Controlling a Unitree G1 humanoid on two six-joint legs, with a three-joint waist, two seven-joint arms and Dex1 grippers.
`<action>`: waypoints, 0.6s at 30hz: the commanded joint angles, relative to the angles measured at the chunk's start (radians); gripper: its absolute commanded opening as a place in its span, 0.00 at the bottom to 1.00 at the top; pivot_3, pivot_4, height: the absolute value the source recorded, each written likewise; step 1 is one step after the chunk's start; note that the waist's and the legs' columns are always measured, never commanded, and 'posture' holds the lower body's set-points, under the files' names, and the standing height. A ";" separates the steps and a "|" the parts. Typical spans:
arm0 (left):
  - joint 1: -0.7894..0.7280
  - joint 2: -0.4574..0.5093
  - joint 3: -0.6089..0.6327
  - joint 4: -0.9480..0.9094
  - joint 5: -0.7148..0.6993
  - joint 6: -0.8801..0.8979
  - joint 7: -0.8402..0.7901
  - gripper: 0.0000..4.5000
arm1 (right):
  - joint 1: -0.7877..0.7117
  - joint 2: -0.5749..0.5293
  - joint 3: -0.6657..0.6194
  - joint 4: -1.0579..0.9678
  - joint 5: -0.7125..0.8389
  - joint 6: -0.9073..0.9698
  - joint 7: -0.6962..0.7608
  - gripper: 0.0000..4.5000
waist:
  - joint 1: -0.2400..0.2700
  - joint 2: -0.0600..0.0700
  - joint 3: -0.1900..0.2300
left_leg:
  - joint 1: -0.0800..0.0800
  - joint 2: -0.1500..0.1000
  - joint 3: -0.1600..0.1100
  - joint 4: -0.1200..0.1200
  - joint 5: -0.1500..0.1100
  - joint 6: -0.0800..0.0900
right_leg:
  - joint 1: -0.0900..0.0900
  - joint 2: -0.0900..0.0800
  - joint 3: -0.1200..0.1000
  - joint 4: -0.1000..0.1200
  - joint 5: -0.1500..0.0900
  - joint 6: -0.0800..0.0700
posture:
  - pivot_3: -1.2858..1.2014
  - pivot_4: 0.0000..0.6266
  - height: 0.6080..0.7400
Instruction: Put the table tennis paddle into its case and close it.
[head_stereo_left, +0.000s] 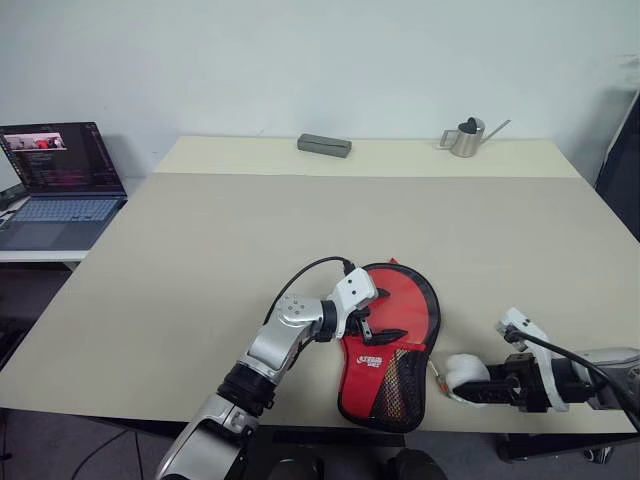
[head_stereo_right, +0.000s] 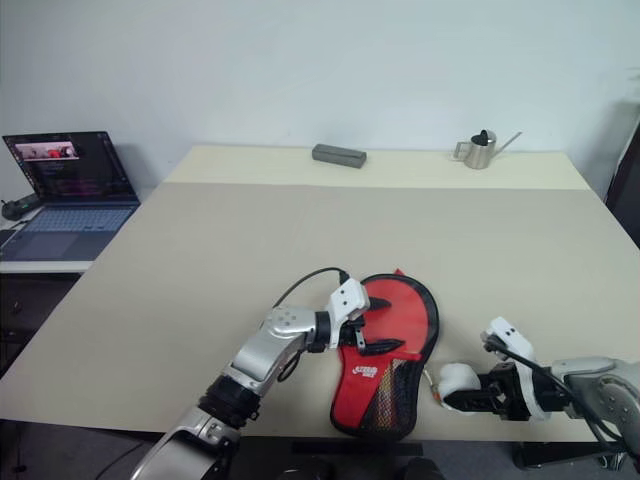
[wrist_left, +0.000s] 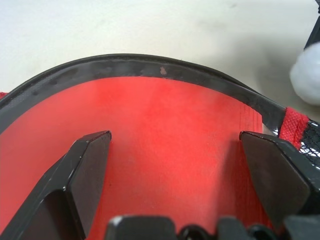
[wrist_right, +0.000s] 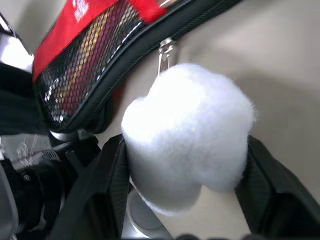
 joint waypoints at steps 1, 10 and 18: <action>0.032 0.007 -0.027 0.072 0.032 0.030 0.004 1.00 | -0.085 0.010 -0.095 0.028 0.069 0.041 -0.007 0.66 | -0.001 -0.001 0.000 | 0.000 0.000 0.000 0.000 0.000 0.000 | 0.000 0.000 0.000 0.000 0.000 0.000 | 0.52 0.24 1.00; 0.015 -0.014 -0.015 0.092 0.027 0.019 0.016 1.00 | -0.219 -0.039 -0.091 0.106 0.103 0.068 0.045 0.66 | 0.000 -0.001 0.000 | 0.001 0.000 0.000 0.000 0.000 0.000 | 0.001 0.000 0.001 0.000 0.000 0.000 | 0.52 0.24 1.00; 0.015 -0.013 -0.010 0.091 0.028 0.018 0.016 1.00 | -0.209 -0.041 -0.062 0.087 0.100 0.045 0.063 0.99 | 0.000 -0.001 0.000 | 0.001 0.000 0.000 0.001 0.000 0.000 | 0.001 0.000 0.001 0.000 0.000 0.001 | 0.52 0.24 1.00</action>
